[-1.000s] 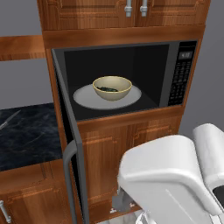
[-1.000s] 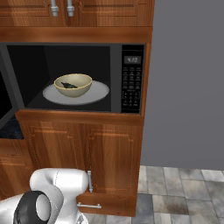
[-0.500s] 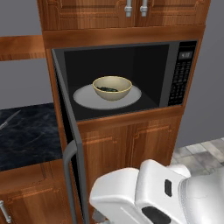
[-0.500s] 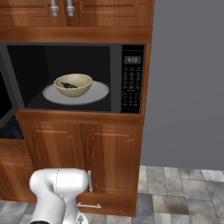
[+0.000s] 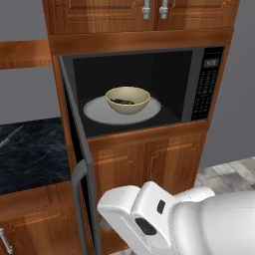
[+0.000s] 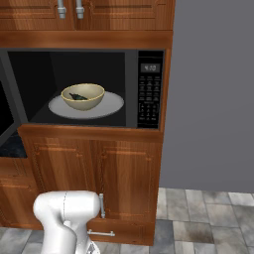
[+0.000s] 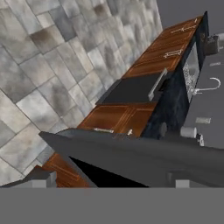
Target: Pick the eggplant from the sink and place it in the bowl. Then pick the bowl and place it in the microwave. Then close the microwave door and press the start button.
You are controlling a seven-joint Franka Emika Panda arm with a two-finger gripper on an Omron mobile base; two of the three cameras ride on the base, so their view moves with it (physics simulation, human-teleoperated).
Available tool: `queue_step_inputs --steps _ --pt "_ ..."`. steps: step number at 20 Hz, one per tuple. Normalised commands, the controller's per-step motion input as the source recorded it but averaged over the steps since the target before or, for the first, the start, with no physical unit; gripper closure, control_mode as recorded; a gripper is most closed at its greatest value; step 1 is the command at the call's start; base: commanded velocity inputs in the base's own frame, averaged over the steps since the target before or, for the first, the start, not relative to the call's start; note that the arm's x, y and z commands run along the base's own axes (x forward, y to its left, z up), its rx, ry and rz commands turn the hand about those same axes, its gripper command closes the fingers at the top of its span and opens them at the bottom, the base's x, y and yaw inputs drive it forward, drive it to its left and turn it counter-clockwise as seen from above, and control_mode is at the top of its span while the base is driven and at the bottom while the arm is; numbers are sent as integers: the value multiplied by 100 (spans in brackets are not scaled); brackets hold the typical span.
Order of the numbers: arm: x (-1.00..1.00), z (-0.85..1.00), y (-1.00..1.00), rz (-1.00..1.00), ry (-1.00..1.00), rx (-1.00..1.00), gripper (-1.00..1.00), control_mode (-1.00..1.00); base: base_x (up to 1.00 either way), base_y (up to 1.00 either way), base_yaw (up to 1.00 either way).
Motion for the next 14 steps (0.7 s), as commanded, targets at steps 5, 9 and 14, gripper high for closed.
queue_step_inputs --steps 5,9,14 --pt "32 -13 17 -17 -11 -8 -100 -100 0 0 0" --pt "8 -2 34 -15 -19 -12 -100 -100 0 0 0" --pt "-21 0 45 -12 -27 -13 -100 -100 0 0 0"
